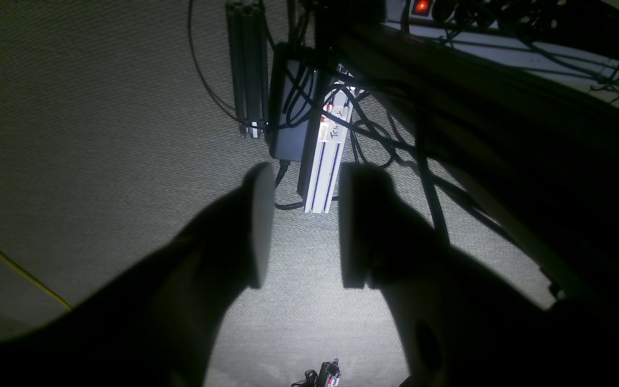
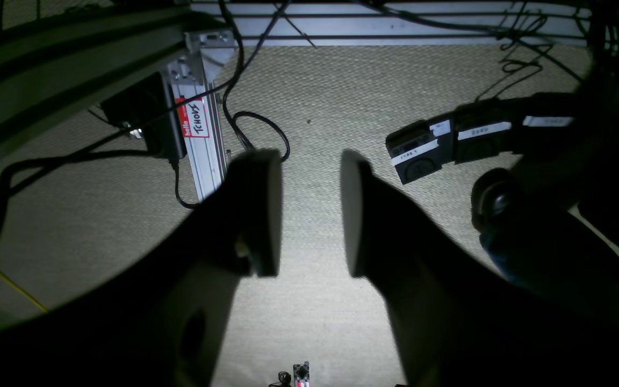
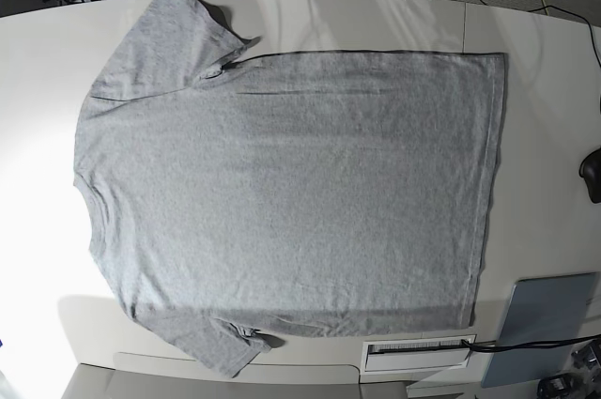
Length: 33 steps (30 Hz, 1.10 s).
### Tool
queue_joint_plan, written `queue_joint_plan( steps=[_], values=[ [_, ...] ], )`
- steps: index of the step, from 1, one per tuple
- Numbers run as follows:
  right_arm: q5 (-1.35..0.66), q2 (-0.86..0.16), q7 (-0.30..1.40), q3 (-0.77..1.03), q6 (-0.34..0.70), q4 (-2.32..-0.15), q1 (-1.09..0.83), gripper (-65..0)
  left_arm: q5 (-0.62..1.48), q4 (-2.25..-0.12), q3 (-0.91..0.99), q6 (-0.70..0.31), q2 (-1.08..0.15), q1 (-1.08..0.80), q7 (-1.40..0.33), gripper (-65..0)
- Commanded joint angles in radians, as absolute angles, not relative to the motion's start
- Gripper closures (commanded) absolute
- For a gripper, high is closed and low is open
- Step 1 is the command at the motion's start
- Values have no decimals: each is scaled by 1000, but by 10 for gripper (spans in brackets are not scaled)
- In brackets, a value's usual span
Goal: Fold the T-shirt properly
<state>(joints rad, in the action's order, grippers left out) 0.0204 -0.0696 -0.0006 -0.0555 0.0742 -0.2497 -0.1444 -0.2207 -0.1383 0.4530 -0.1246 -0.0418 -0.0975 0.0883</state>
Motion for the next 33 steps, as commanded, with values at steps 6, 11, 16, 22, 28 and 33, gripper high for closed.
queue_joint_plan(
  steps=[6,11,16,22,28,33],
  values=[
    [15,-78,-9,-58,71,-253,-150,-190,-225,-141,451,-132,-43,-103,97,-222],
    [15,-78,-9,-58,71,-253,-150,-190,-225,-141,451,-132,-43,-103,97,-222],
    [15,-78,-12,-58,71,-253,-150,-190,-225,-141,451,-132,-43,-103,97,-222],
    [15,-78,-17,-58,71,-253,-150,-190,-225,-141,451,-132,-43,-103,96,-222],
    [16,-96,-38,-58,72,-271,-190,-190,-226,-202,451,-160,-47,-141,58,-222],
    [19,-134,-9,-58,74,-406,-297,-190,-223,-411,451,-262,-47,-257,-9,-222]
  ],
)
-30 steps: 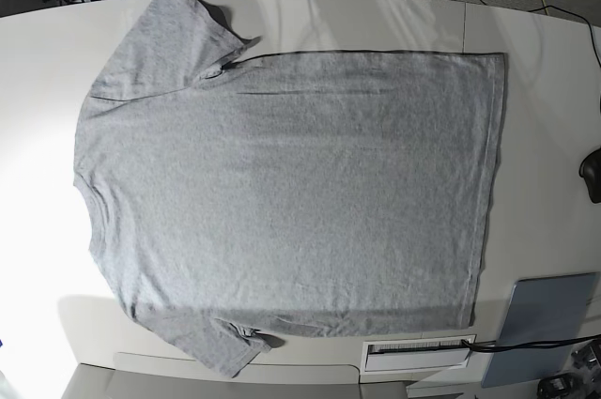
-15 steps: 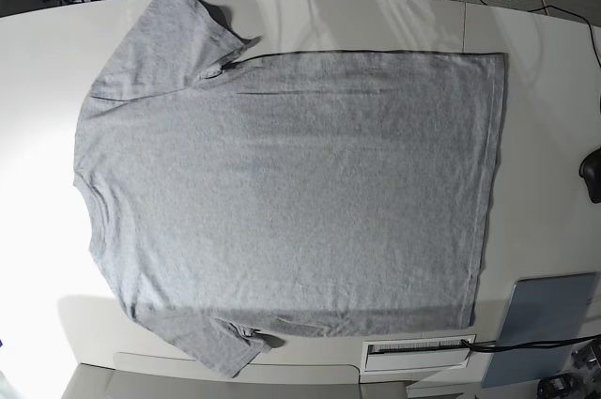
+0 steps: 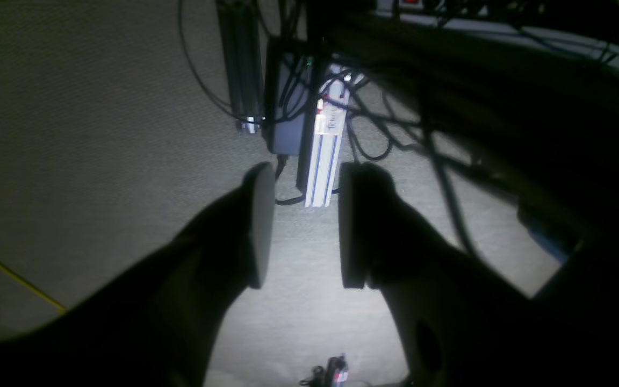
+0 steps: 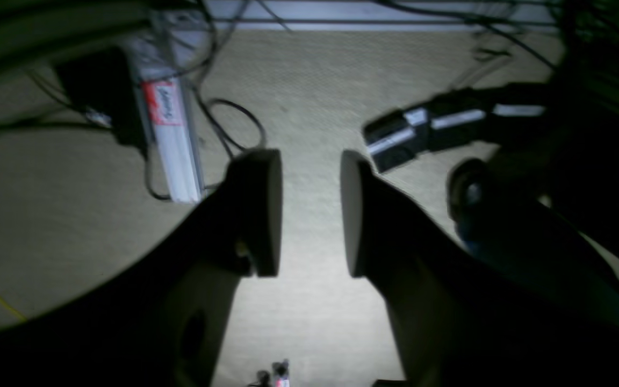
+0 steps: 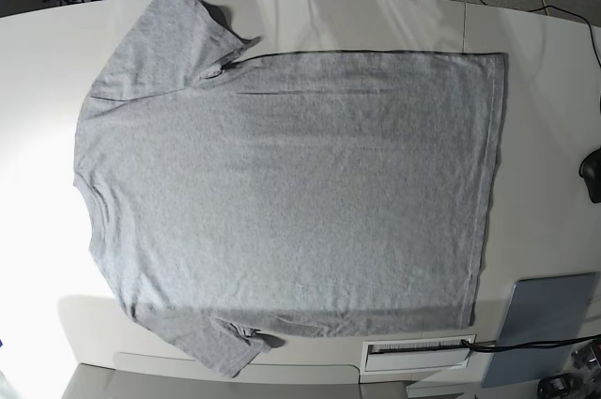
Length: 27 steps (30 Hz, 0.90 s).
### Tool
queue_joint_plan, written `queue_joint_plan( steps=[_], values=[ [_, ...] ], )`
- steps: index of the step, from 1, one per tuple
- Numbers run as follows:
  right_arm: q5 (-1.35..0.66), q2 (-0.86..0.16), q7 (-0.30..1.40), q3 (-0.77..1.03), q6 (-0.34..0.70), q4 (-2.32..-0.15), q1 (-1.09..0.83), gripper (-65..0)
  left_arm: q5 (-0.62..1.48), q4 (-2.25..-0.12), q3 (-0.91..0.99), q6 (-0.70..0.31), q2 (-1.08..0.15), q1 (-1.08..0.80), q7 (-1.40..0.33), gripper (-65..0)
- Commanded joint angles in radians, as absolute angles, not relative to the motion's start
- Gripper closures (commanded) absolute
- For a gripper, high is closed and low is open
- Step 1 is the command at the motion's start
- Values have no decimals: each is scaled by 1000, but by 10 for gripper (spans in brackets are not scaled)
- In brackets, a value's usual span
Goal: Fold the T-shirt properly
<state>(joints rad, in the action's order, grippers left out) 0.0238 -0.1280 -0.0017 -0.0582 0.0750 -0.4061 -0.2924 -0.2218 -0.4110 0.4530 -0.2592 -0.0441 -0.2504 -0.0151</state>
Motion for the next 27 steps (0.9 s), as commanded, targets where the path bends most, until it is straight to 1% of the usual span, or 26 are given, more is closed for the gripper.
queue_joint_plan(
  steps=[1,4,6,10,12,14,18,20,24,27],
  values=[
    [19,-143,4,-58,74,-444,-325,-190,-216,-459,451,-271,-47,-284,-20,-222],
    [18,-169,38,-58,74,-575,-415,-190,-152,-609,451,-276,-47,-369,-70,-222],
    [15,-187,65,-58,74,-677,-480,-190,-104,-717,451,-300,-48,-429,-104,-222],
    [15,-224,141,-58,87,-902,-617,-190,-57,-942,451,-371,-48,-557,-129,-222],
    [15,-248,168,-58,119,-1027,-691,-190,-39,-1065,451,-400,-48,-622,-145,-222],
    [14,-277,171,-58,143,-1152,-771,-190,-31,-1191,451,-438,-48,-683,-168,-222],
    [-35,-354,173,-58,146,-1398,-928,-190,4,-1451,451,-514,-56,-792,-252,-222],
    [-46,-398,175,-58,146,-1509,-998,-190,30,-1571,451,-525,-76,-838,-284,-222],
    [-45,-480,206,-57,136,-1703,-1108,-190,46,-1793,451,-521,-138,-920,-291,-222],
    [-44,-529,245,-57,80,-1823,-1158,-190,45,-1938,451,-522,-192,-959,-292,-222]
  ],
)
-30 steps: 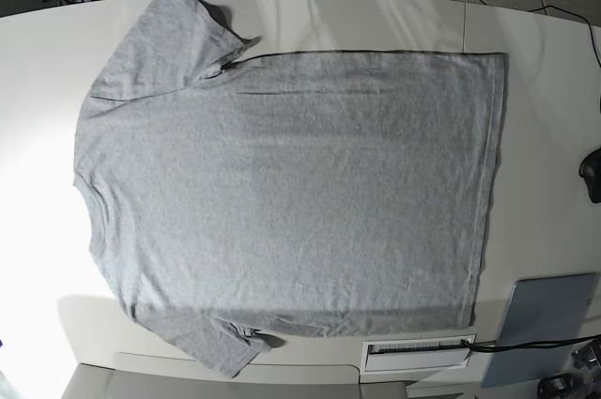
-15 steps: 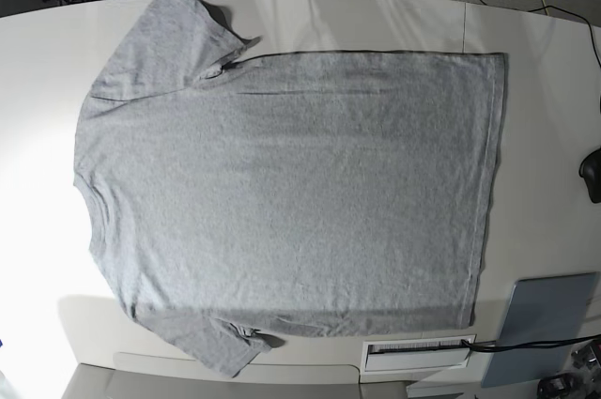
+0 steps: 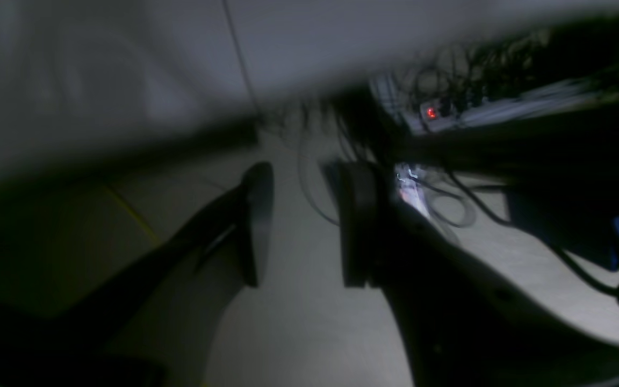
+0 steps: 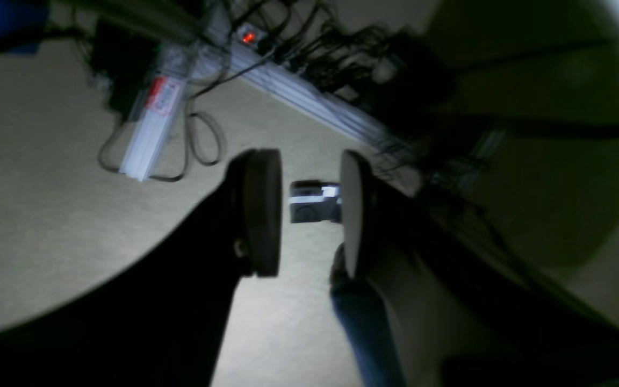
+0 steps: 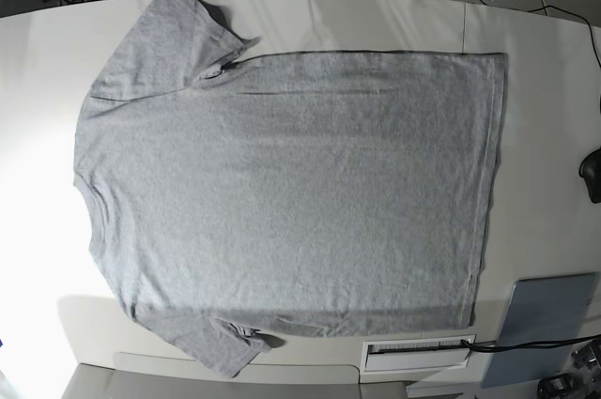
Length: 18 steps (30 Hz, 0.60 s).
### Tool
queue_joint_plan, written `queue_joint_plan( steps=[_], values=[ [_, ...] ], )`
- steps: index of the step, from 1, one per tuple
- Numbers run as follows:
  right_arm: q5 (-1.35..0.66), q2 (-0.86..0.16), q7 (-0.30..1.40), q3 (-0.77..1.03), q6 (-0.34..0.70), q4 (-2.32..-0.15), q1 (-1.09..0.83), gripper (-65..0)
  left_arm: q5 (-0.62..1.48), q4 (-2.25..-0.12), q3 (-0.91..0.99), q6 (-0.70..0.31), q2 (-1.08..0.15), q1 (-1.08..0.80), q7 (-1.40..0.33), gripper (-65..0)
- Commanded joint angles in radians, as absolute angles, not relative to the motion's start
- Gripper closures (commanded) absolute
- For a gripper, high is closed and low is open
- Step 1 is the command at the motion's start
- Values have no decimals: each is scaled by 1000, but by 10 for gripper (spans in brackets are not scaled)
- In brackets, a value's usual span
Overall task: Fold the T-shirt properly
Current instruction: 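Lower both grippers to the shirt's shoulder corners and grasp them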
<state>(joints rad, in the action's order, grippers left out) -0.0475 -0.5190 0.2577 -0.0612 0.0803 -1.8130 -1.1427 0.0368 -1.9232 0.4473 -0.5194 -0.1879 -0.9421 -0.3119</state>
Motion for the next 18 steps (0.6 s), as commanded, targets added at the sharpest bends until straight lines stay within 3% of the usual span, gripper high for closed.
queue_joint_plan(
  steps=[1,7,13,18],
  values=[
    [-40,-543,257,-57,53,-1858,-1169,-190,45,-1980,451,-522,-211,-967,-292,-222],
    [139,-565,338,-57,-55,-2044,-1194,-190,-23,-2124,451,-521,-331,-925,-291,-222],
    [298,-565,353,-57,-178,-2166,-1194,-190,-97,-2119,446,-526,-422,-827,-292,-222],
    [396,-565,348,-57,-199,-2215,-1194,-191,-113,-2077,399,-525,-492,-791,-291,-225]
  ],
)
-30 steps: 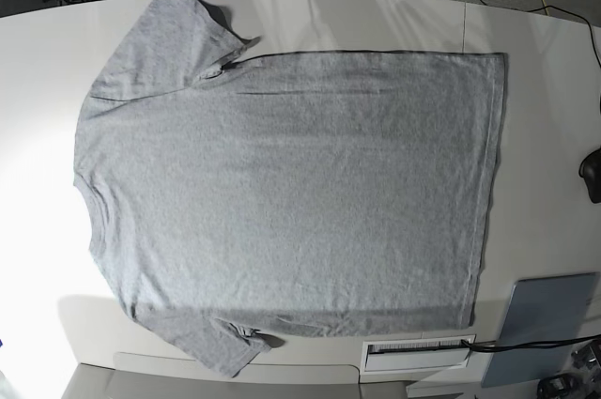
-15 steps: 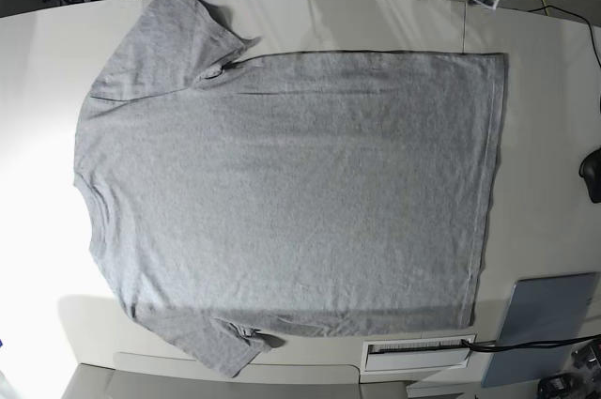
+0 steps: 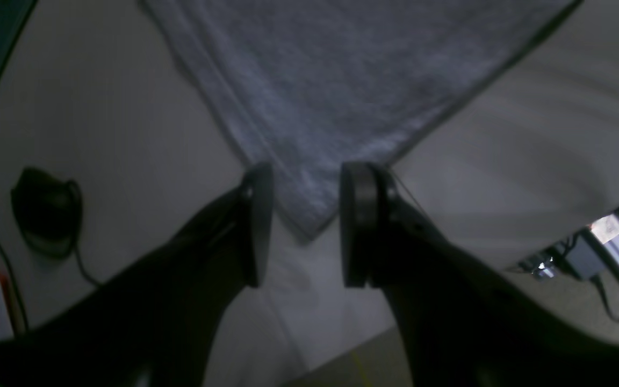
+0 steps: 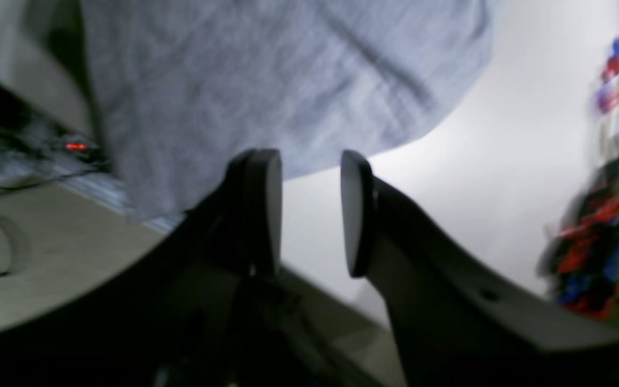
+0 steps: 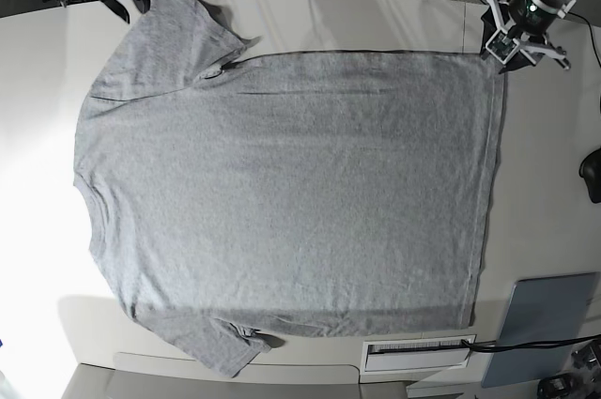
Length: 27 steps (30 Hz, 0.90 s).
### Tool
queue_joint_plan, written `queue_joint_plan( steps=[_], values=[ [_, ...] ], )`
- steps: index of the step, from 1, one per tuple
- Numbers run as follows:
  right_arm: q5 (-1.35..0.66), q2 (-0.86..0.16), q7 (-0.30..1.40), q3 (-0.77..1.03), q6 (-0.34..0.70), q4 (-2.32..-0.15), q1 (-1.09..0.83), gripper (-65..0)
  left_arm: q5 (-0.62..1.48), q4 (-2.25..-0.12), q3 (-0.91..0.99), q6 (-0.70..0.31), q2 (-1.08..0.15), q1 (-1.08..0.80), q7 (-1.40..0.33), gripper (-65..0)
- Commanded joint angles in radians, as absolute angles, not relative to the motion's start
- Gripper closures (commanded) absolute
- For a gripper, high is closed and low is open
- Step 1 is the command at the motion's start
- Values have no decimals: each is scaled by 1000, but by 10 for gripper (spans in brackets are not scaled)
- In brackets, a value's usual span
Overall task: Fold the T-shirt properly
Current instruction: 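Lower both grippers to the shirt's shoulder corners and grasp them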
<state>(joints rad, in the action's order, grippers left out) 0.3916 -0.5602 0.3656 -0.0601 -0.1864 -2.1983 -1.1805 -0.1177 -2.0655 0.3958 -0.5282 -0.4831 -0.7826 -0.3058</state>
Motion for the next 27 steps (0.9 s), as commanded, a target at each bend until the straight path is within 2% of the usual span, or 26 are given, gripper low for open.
queue_joint_plan(
  steps=[1,5,10,16,23,25,27],
  values=[
    [426,-565,342,-57,-199,-2218,-1193,-191,-135,-2064,373,-522,-504,-786,-291,-238],
    [532,-565,350,-57,-198,-2219,-1173,-192,-263,-1978,244,-430,-542,-757,-290,-276],
    [543,-566,472,-57,-136,-2219,-1116,-192,-361,-1877,138,-350,-585,-704,-289,-278],
    [543,-599,459,-57,-134,-2219,-1077,-192,-359,-1795,126,-349,-594,-619,-277,-277],
    [543,-615,447,-57,-144,-2219,-1077,-192,-356,-1685,126,-405,-599,-539,-262,-277],
    [543,-615,433,-57,-96,-2219,-1077,-197,-356,-1656,126,-419,-599,-516,-262,-277],
    [543,-615,432,-57,-24,-2219,-1070,-285,-356,-1638,126,-440,-601,-503,-262,-277]
  ],
)
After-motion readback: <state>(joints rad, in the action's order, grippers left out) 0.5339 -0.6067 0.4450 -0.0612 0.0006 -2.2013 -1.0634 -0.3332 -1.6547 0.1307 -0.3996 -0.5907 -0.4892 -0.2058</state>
